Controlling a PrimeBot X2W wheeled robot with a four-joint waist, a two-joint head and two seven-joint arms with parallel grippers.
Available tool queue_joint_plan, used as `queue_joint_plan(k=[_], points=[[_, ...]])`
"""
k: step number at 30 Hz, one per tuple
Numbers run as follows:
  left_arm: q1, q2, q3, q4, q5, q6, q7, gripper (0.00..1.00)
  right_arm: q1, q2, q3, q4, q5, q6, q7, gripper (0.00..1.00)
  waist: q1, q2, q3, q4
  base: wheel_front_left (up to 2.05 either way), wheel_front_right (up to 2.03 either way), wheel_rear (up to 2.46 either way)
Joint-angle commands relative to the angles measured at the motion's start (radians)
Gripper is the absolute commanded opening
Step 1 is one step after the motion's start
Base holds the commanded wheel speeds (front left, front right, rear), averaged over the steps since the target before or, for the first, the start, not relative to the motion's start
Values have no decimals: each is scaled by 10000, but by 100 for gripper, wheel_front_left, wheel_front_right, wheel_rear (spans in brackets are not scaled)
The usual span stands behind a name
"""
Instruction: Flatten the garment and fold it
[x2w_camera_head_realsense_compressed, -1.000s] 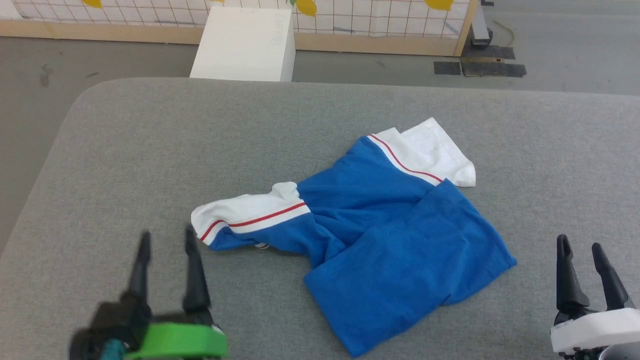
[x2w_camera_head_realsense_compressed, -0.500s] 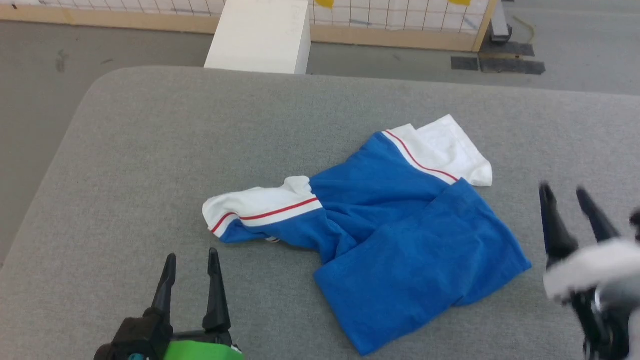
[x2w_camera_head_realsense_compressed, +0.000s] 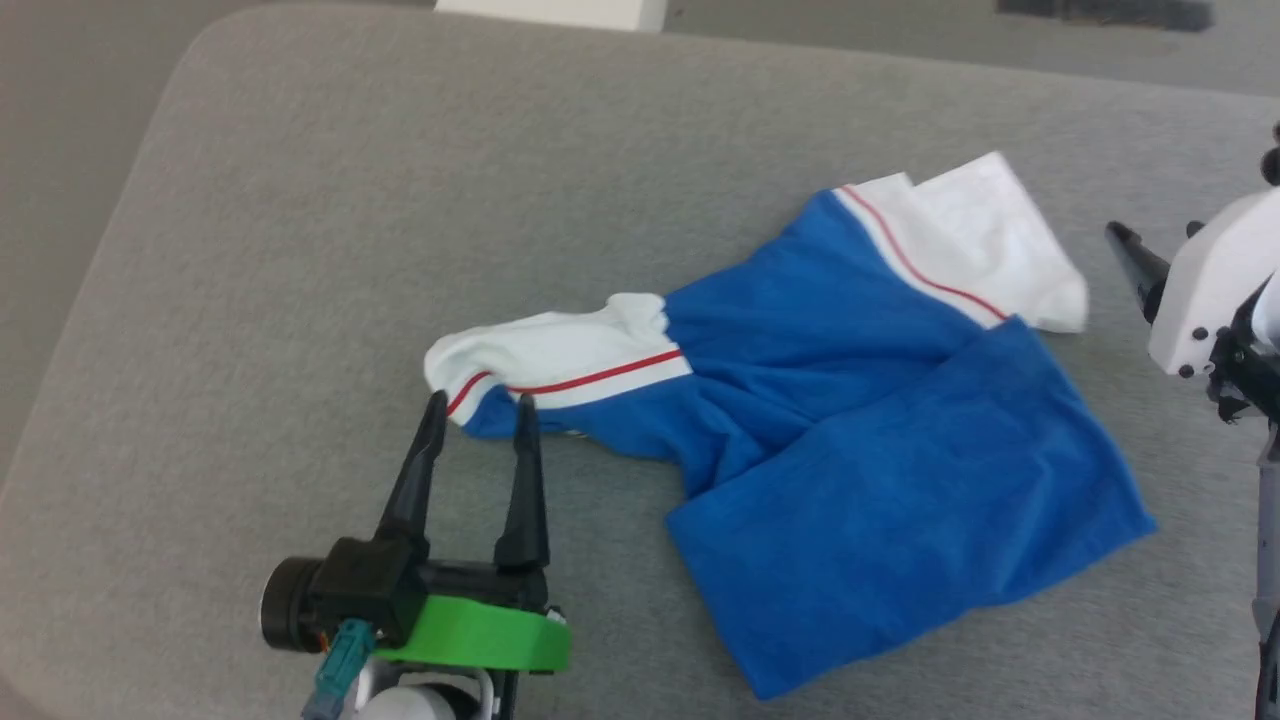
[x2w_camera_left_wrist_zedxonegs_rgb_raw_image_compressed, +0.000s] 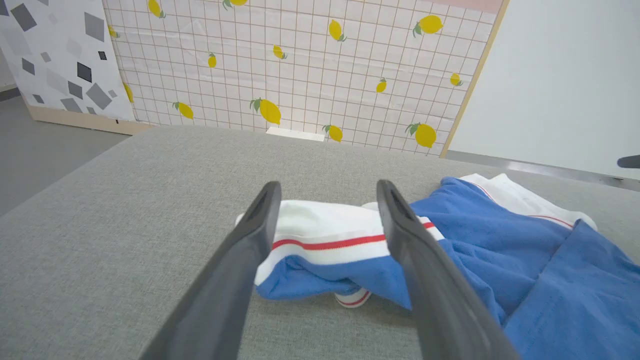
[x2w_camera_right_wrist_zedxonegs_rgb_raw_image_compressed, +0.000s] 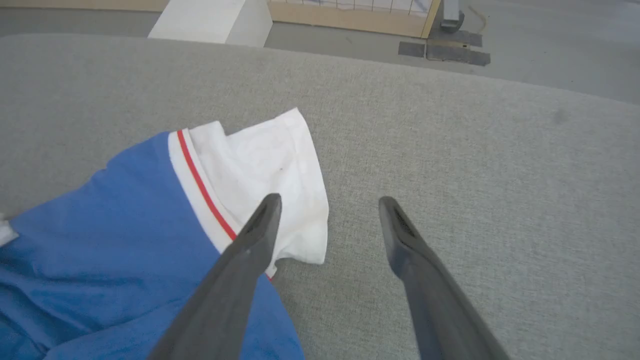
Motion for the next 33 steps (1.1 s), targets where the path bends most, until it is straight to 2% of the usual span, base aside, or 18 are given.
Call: queue_joint_plan(k=[1,8,16,17,18,19,29,33], points=[[-200,-25,-61,12,145,7,-47,100,-225,-81,77,239,-91,-13,290,100,0,0,710,747,0,0,0],[-447,-27,-527,28,-215,261,-47,100,-686,-257,77,1267,-412,-13,1087,100,0,0,1173,1431,0,0,0],[-651,-27,-823,26,-455,405,-47,100,-621,-458,-226,2052,-930,-13,918,100,0,0,1520,1821,0,0,0],[-667,-27,-824,18,-458,425,-47,100,-636,-439,-273,2098,-936,-13,891,61,0,0,1552,1811,0,0,0],[-685,-27,-822,24,-460,445,-47,100,-652,-415,-294,2134,-942,-13,848,17,0,0,1575,1784,0,0,0],[-697,-27,-812,33,-460,457,-47,100,-672,-387,-304,2145,-932,-13,789,0,0,0,1581,1742,0,0,0],[-821,-27,-495,258,-403,278,-47,100,-1158,-450,-497,1956,-485,-13,-688,0,0,0,767,771,0,0,0],[-579,-27,-220,399,-342,160,-47,100,-948,-675,-1185,1724,-142,-13,-1139,0,0,0,163,297,0,0,0]])
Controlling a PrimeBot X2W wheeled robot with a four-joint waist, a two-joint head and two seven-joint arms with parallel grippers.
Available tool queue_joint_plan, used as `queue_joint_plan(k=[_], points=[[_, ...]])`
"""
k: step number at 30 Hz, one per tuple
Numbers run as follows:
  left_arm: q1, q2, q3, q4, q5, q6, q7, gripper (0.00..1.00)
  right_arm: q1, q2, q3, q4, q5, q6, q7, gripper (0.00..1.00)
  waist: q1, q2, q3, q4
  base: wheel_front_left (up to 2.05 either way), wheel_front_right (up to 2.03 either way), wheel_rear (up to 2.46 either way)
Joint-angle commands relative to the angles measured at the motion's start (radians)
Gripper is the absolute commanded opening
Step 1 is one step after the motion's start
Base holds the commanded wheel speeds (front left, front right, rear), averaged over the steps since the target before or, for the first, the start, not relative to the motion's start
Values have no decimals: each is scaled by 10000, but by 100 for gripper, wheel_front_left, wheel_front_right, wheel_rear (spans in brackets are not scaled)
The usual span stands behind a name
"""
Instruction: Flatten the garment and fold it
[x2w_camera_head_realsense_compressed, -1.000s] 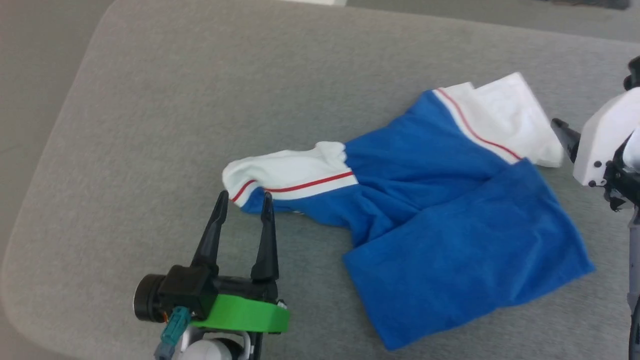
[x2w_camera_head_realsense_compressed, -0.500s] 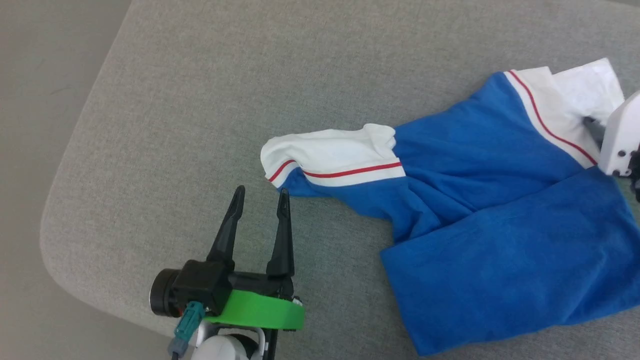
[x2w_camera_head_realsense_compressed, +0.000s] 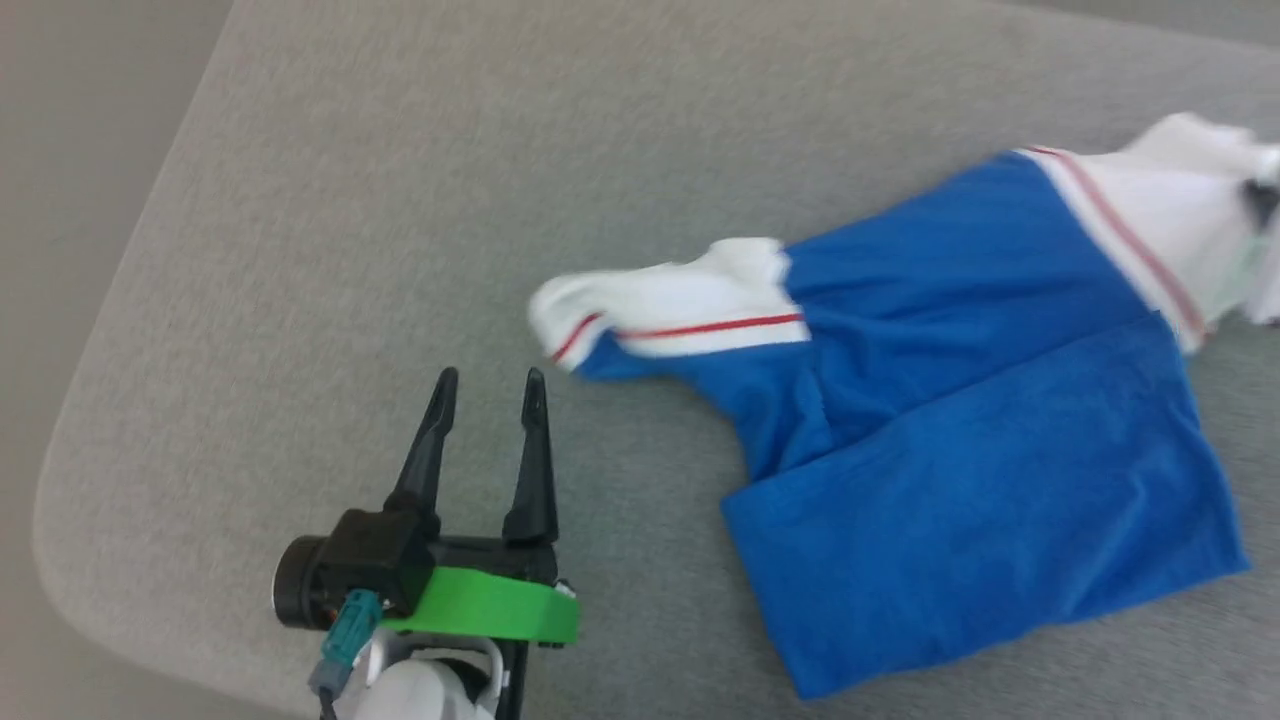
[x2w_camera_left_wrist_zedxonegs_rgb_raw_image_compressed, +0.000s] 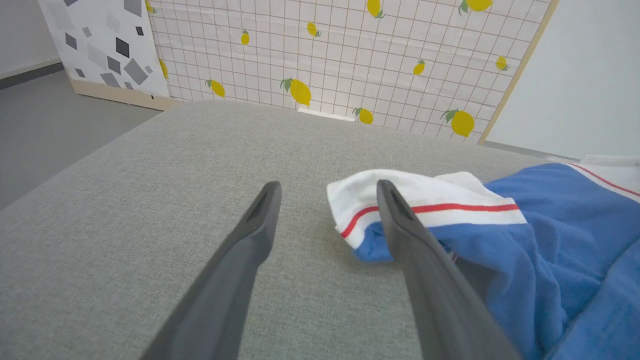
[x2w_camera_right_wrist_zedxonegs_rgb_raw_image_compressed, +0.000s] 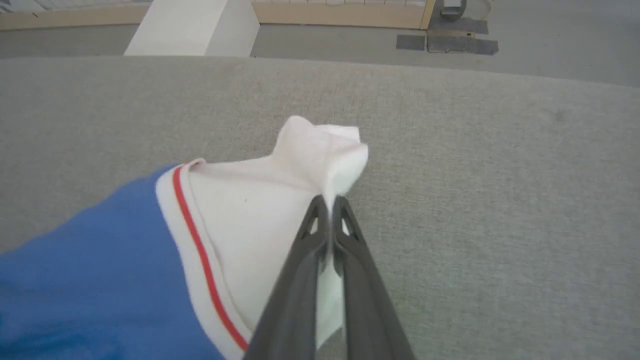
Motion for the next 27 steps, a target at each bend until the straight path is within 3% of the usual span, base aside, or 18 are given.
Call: queue_joint_plan(k=[1,9,10,11,12,19,27], points=[[126,-24,118,56,37,-64,-47,100,273,-237,-293,-187,80,-13,-147,0,-1,0,-852,-769,0,0,0],[710,-24,423,150,97,-311,-47,100,2760,-522,-2710,-820,160,-13,-341,0,-1,0,-1399,-1049,0,0,0],[760,-24,437,178,98,-344,-47,100,3006,-401,-2957,-799,120,-13,-607,25,-1,0,-1417,-1065,0,0,0],[791,-24,442,209,99,-372,-47,100,3132,-248,-3193,-735,75,-13,-882,70,-1,0,-1440,-1078,0,0,0],[822,-24,431,257,111,-412,-47,100,3239,-82,-3389,-616,0,-13,-1269,100,-1,0,-1469,-1088,0,0,0],[1048,-18,602,433,209,-535,-47,100,3319,855,-3122,-383,136,-13,-3329,100,-1,0,-1926,-1295,0,0,0],[1420,26,933,294,396,-590,-47,100,4379,1493,-1648,-3312,1000,-13,-4859,100,-1,0,-2408,-1596,0,0,0]])
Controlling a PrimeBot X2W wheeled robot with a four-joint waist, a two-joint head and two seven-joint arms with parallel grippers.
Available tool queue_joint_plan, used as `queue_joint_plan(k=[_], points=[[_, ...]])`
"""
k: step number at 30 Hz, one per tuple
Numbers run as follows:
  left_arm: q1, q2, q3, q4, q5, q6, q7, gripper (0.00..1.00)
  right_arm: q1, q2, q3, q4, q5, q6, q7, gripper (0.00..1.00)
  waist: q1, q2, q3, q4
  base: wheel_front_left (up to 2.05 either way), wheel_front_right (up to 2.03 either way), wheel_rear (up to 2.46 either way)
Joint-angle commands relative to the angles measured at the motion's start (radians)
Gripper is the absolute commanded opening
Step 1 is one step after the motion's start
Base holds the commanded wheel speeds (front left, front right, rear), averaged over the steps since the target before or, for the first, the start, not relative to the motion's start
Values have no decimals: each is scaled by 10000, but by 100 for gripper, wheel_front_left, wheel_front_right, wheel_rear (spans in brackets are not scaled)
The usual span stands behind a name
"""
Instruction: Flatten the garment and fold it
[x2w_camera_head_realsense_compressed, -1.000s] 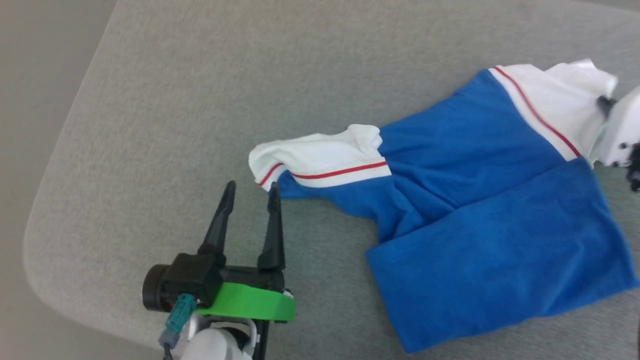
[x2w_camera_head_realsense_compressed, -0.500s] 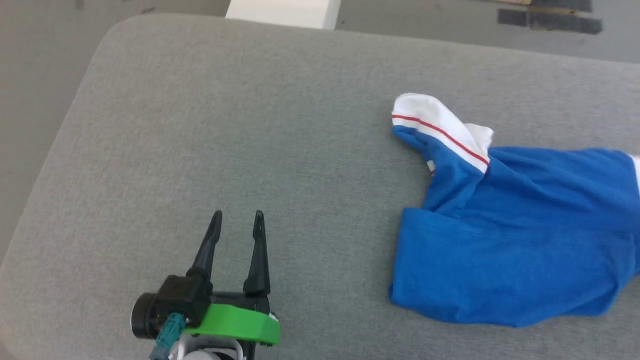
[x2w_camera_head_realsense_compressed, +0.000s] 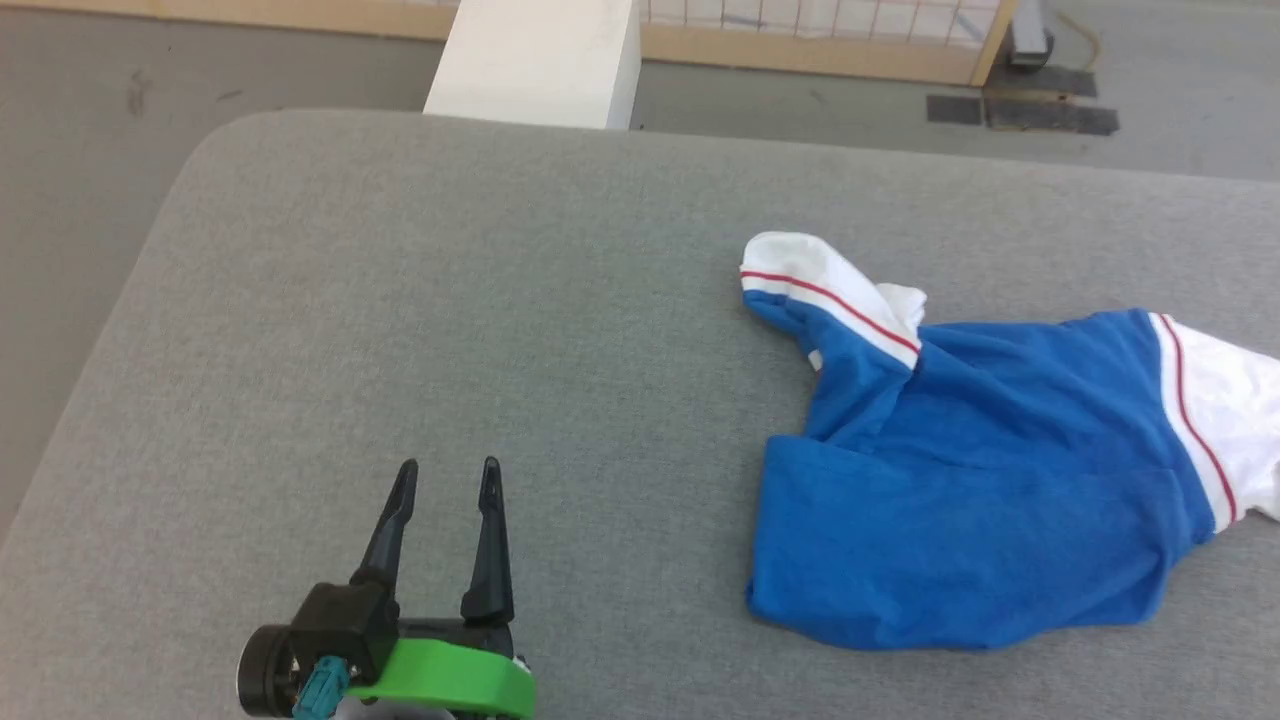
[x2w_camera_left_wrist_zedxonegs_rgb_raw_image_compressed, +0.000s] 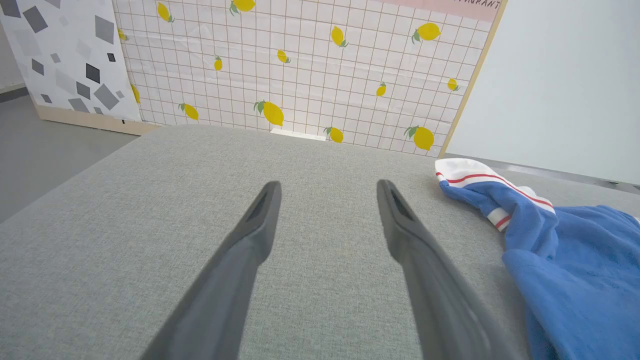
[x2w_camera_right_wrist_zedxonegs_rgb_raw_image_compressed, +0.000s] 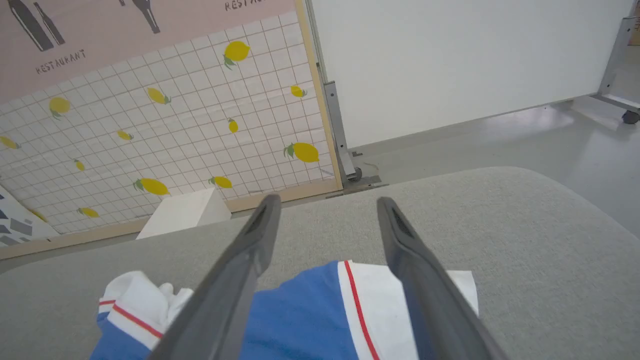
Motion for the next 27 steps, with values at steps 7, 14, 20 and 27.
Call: queue_joint_plan(k=[7,14,20,27], points=[[349,-2,80,-238,174,6,-47,100,2648,752,963,-2396,-143,-13,-1553,100,0,0,-201,-473,0,0,0],[621,-17,169,-293,124,206,-47,100,4290,768,2116,-1848,588,-13,-3429,100,0,0,-153,-1064,0,0,0],[-229,72,-159,4,377,27,178,100,4220,770,2529,-1434,592,-13,-3895,100,0,0,50,-1331,0,0,0],[-3565,495,-767,601,838,-812,2647,100,3817,771,2525,-1330,687,-13,-3966,100,0,0,754,-1299,0,0,0]])
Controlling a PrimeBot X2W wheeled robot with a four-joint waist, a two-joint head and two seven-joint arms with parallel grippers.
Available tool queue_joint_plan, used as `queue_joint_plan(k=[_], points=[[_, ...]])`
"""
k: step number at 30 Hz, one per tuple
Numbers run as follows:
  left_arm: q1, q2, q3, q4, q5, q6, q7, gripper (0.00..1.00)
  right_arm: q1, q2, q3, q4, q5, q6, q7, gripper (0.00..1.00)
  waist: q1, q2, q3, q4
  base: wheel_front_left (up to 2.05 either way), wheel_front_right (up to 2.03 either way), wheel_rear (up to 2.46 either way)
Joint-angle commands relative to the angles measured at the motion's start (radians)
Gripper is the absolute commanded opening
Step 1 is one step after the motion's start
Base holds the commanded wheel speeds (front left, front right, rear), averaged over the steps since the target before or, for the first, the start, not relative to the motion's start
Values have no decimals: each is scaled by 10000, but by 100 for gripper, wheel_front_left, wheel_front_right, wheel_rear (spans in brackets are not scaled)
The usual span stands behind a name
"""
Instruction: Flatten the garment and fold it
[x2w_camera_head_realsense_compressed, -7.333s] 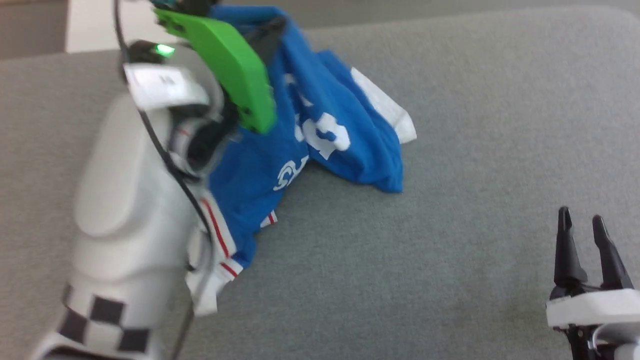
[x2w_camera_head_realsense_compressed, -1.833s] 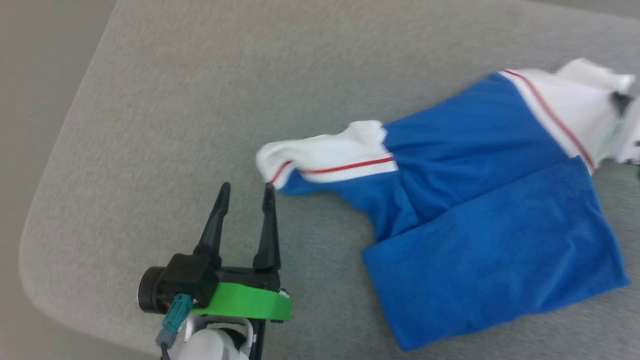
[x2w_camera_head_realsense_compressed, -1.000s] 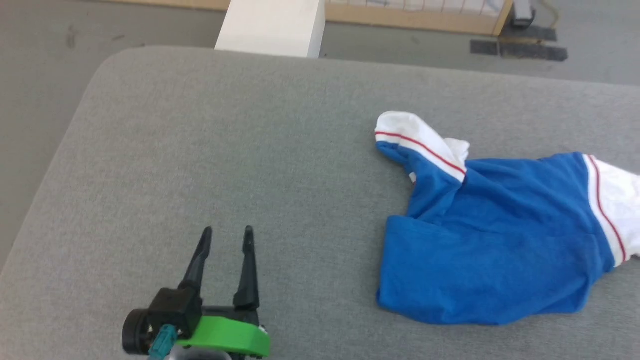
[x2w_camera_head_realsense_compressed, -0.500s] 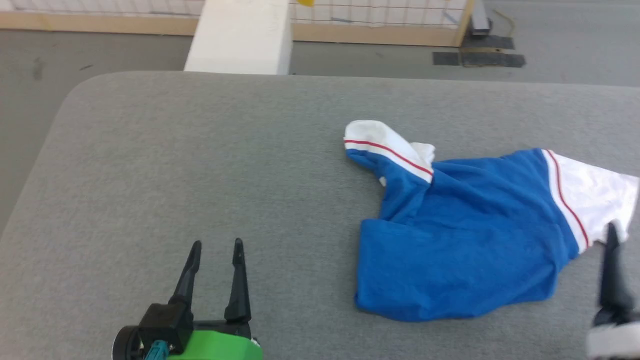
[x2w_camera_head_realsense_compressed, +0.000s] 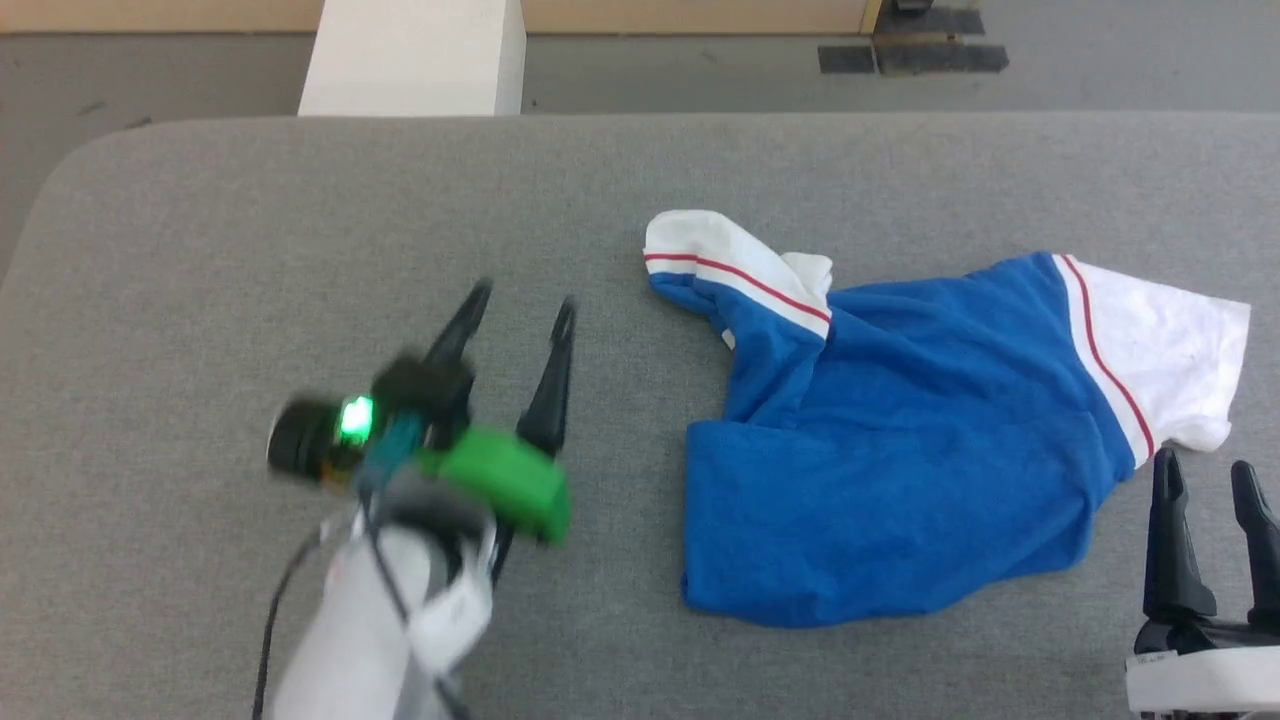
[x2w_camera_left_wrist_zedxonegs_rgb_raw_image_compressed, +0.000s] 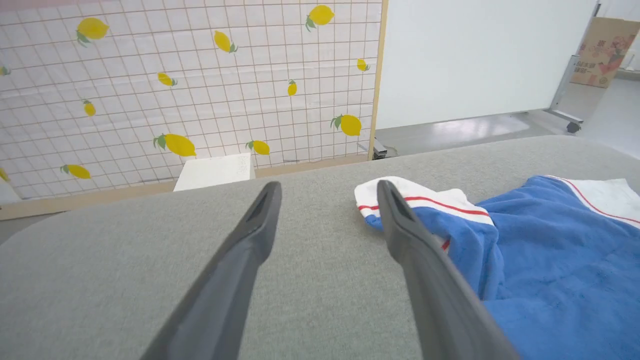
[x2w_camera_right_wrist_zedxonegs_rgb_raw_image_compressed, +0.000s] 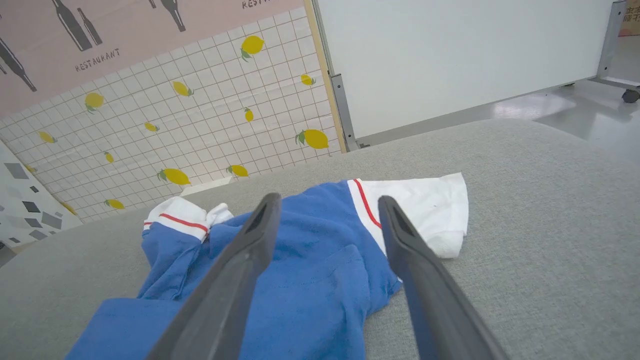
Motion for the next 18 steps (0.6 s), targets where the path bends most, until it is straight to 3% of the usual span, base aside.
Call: queue_joint_plan(k=[1,5,8,11,18], points=[[-935,-7,-156,198,34,-278,607,100,-237,4,40,65,85,-13,-78,100,0,0,476,13,0,0,0],[-3179,-254,-470,1059,-825,-828,2440,100,-565,4,222,212,186,-13,-153,100,0,0,1070,-86,0,0,0],[-4680,-376,-561,1902,-1626,-990,3635,100,-852,4,391,367,252,-13,-231,100,0,0,1508,-296,0,0,0],[-5961,-431,-459,2844,-2360,-1042,4690,100,-1146,4,543,576,347,-13,-334,100,0,0,1926,-626,0,0,0],[-7533,36,-290,4456,-2654,-989,6414,100,-1719,4,778,1224,527,-13,-604,100,0,0,2779,-1372,0,0,0]])
